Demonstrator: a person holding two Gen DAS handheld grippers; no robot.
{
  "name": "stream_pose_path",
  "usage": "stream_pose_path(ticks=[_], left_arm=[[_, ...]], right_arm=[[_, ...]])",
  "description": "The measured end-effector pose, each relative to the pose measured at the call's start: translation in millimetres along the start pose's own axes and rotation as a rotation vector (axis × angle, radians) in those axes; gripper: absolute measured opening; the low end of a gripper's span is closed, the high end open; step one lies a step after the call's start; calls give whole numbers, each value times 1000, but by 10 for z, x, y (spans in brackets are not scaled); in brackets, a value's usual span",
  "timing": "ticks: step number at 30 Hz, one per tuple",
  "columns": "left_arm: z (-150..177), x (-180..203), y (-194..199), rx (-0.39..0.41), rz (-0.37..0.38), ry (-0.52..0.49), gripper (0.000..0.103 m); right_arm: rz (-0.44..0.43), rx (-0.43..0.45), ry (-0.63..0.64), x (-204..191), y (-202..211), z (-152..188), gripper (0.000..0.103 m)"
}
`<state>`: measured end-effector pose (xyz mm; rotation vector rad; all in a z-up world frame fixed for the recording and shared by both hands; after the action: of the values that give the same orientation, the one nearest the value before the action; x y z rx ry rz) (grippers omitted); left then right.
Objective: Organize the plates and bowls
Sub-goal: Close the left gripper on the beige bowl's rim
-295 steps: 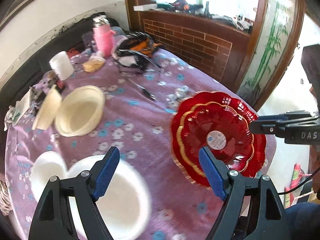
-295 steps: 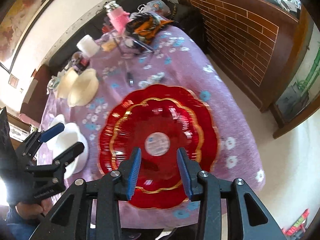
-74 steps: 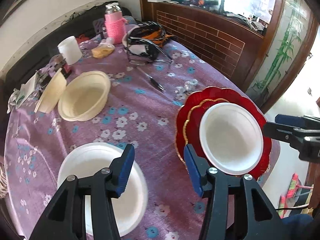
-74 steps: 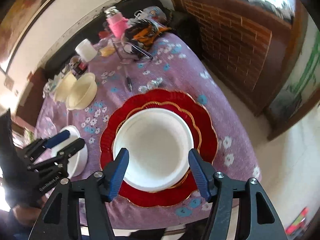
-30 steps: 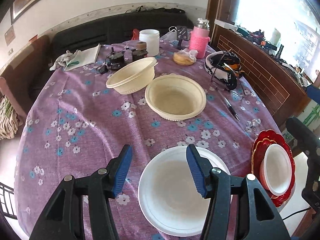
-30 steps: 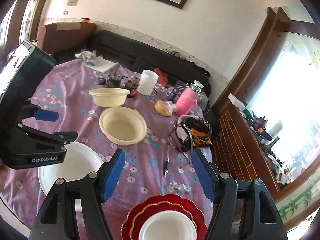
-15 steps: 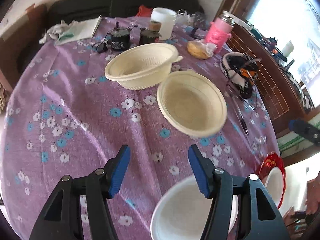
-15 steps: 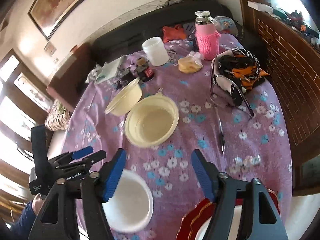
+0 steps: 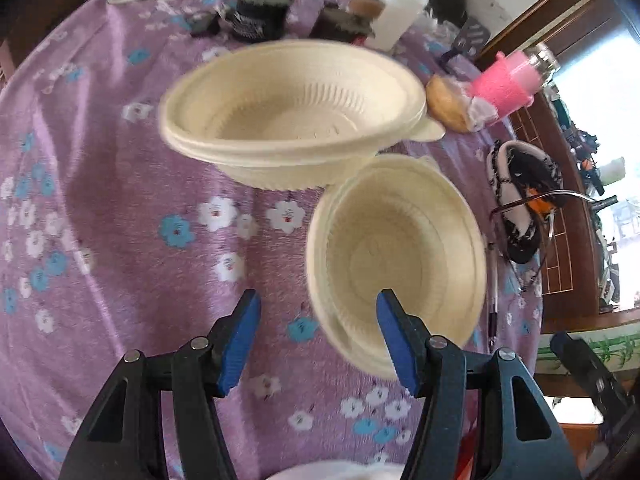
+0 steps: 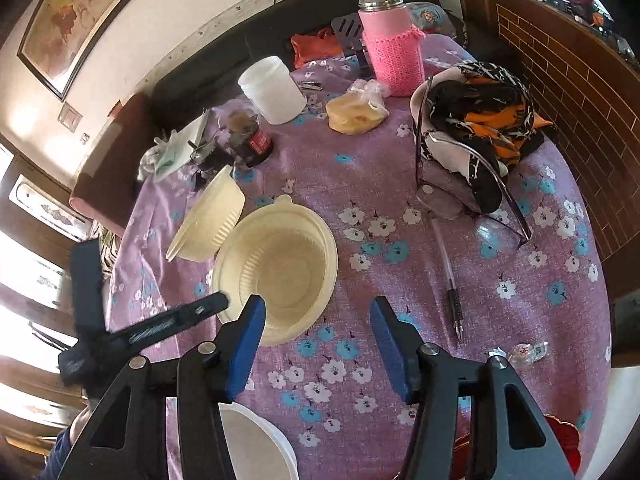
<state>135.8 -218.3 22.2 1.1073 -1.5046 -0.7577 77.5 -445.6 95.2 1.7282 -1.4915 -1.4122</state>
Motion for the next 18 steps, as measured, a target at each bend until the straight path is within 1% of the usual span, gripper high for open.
stream_pose_path(ticks=[2, 3, 6, 7, 8, 10, 11, 14, 15, 16, 17, 18], left_arm=[[-4, 55, -119, -32, -27, -41, 16], [7, 71, -147, -38, -38, -61, 13], [47, 130, -126, -37, -75, -154, 13], [67, 149, -108, -48, -90, -197, 13], [98, 172, -90, -70, -103, -260, 13], [141, 175, -44, -95, -116, -336, 13], [146, 162, -8, -101, -122, -366, 13], [129, 123, 114, -74, -108, -399, 13], [130, 119, 160, -55, -113, -403, 18], [131, 107, 193, -43, -117, -404, 26], [154, 103, 242, -22, -112, -405, 47], [149, 98, 274, -8, -108, -404, 59]], right_arm=[[2, -2, -1, 27, -1, 14, 59], [3, -2, -1, 46, 3, 18, 59], [-2, -6, -8, 95, 33, 48, 59], [-4, -10, -10, 113, 44, 62, 59], [-7, -14, -10, 118, 48, 71, 59], [-17, -28, -9, 117, 52, 94, 59], [-25, -31, -8, 109, 50, 105, 59], [-42, -55, 14, 46, -43, 130, 59], [-42, -63, 15, 37, -78, 135, 59], [-44, -75, 15, 23, -131, 145, 59], [-49, -85, 19, 4, -175, 150, 59], [-51, -91, 28, -20, -210, 151, 59]])
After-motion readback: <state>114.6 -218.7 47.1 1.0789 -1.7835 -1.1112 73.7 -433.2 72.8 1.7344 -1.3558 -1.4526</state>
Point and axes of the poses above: each gripper's, at about its wrist camera, not at the fingertips, and y roughly against the way its jaws point, x to its right, z to its underside, the point moved 1 cm from there along -y, roughly the way its jaws point, and after that the axes turned 2 degrees about z, right-handed, at the moved point
